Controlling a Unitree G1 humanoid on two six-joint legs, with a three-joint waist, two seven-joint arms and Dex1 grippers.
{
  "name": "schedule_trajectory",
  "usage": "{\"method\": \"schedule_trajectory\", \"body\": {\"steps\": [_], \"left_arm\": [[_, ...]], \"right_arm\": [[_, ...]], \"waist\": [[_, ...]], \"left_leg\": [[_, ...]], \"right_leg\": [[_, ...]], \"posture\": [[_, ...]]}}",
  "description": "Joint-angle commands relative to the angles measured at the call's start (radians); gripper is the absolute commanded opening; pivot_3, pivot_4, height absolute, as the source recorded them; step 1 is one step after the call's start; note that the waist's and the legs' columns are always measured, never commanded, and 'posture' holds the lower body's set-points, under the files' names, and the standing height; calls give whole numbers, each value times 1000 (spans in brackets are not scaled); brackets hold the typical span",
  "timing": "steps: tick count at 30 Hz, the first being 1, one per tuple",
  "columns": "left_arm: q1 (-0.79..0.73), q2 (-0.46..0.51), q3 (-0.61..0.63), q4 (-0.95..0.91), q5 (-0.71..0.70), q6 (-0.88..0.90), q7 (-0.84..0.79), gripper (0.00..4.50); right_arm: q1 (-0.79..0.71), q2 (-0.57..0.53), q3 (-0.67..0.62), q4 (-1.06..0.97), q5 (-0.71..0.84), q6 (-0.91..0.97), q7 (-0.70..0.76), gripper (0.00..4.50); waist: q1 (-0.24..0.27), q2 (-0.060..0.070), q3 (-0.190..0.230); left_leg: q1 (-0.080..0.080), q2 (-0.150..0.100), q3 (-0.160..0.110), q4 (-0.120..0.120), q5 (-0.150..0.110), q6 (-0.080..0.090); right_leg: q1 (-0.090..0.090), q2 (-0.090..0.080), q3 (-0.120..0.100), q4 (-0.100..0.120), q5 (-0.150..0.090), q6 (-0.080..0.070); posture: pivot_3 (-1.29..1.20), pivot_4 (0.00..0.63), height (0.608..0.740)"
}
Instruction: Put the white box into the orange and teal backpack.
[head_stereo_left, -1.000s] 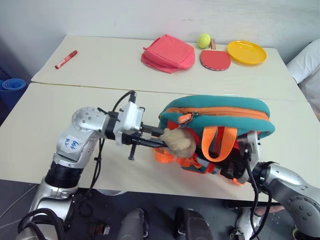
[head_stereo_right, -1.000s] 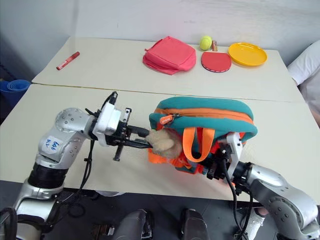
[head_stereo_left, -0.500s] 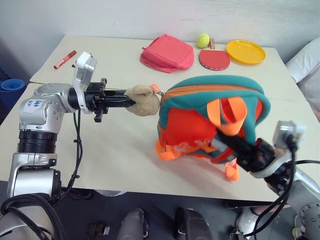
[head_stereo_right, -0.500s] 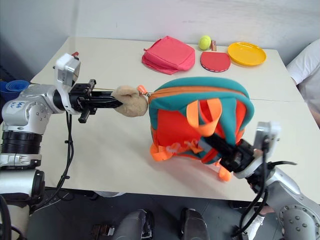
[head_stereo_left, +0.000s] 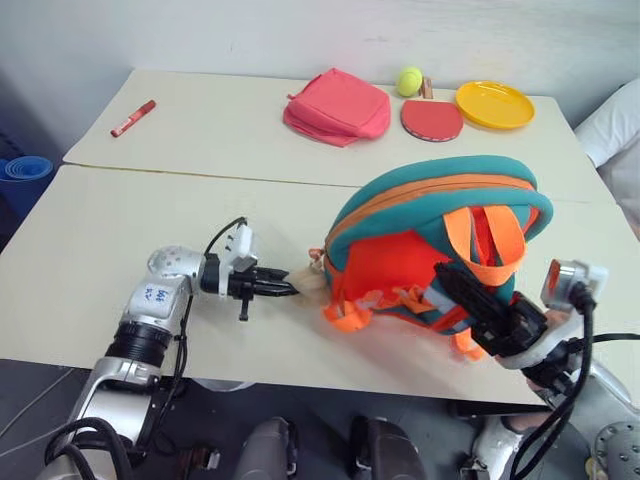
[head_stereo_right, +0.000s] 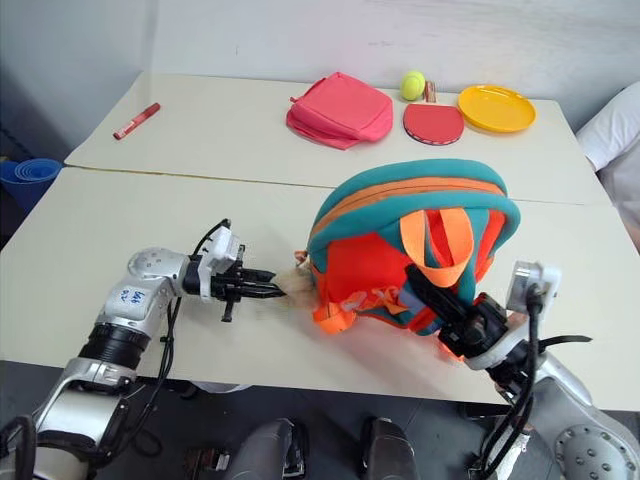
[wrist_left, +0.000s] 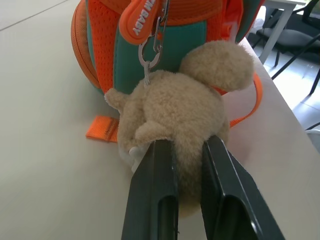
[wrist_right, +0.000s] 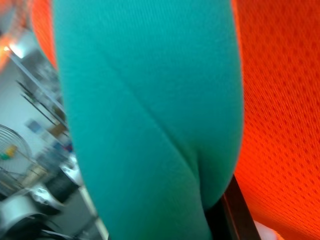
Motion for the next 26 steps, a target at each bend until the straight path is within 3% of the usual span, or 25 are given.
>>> {"method": "schedule_trajectory", "body": {"steps": [1,2,5,9,12,13,17,18,21,26], "left_arm": [[20,46,35,5,60,-51,66,947],[25,56,48,8,58,-57,74,1255],[53,102,138,-21,0,-3,105,2258],[189,197,246,-153,-67,80,105,3520],[292,243,324,-236,-93,134,148,4485],[339,246,364,-259,-108,126,158,4500],[513,247,455,-324,-107,40,166,4500],[549,243,465,-347,-98,14,174,4500],[606,224,485,-374,-74,-71,209,4500],[662,233,491,-399,-85,-67,221,4500]], "right_arm": [[-14,27,15,-10,-165,-92,-16,0],[-12,31,18,-11,-192,-109,-4,697],[49,-70,53,-43,-407,-185,124,1646],[216,-186,-124,-68,-416,-193,250,2977],[389,-213,-225,5,-565,-304,373,4047],[423,-212,-275,39,-578,-323,398,4428],[419,-247,-416,265,-568,-452,601,4472],[361,-258,-429,368,-618,-597,658,4472],[228,-307,-392,596,-741,-797,718,4472],[82,-351,-282,748,-760,-845,826,4472]], "waist": [[0,0,0],[0,0,0],[-5,0,0],[-12,0,0],[-3,0,0],[0,0,0],[-2,0,0],[-4,1,0],[-11,2,0],[-14,4,0]], "left_leg": [[0,0,0,0,0,0],[0,0,0,0,0,0],[0,0,0,-1,0,-1],[0,1,1,-2,-1,-1],[0,1,0,-2,-1,0],[0,1,0,-2,-2,0],[3,0,0,-1,-7,-3],[4,0,1,-1,-9,-1],[5,1,2,-2,-11,1],[5,2,2,-6,-5,-9]], "right_leg": [[0,0,0,0,0,0],[0,0,0,0,0,0],[-1,0,0,1,0,0],[-1,2,0,2,0,0],[1,2,-1,-1,0,0],[2,2,-1,-2,0,0],[3,-1,1,-6,1,2],[4,-1,3,-7,2,2],[3,0,3,-9,3,1],[0,0,1,-5,0,-5]], "posture": [[0,150,740],[0,150,740],[0,150,740],[0,150,740],[0,150,740],[0,150,740],[0,150,740],[0,150,740],[0,150,740],[0,150,740]]}}
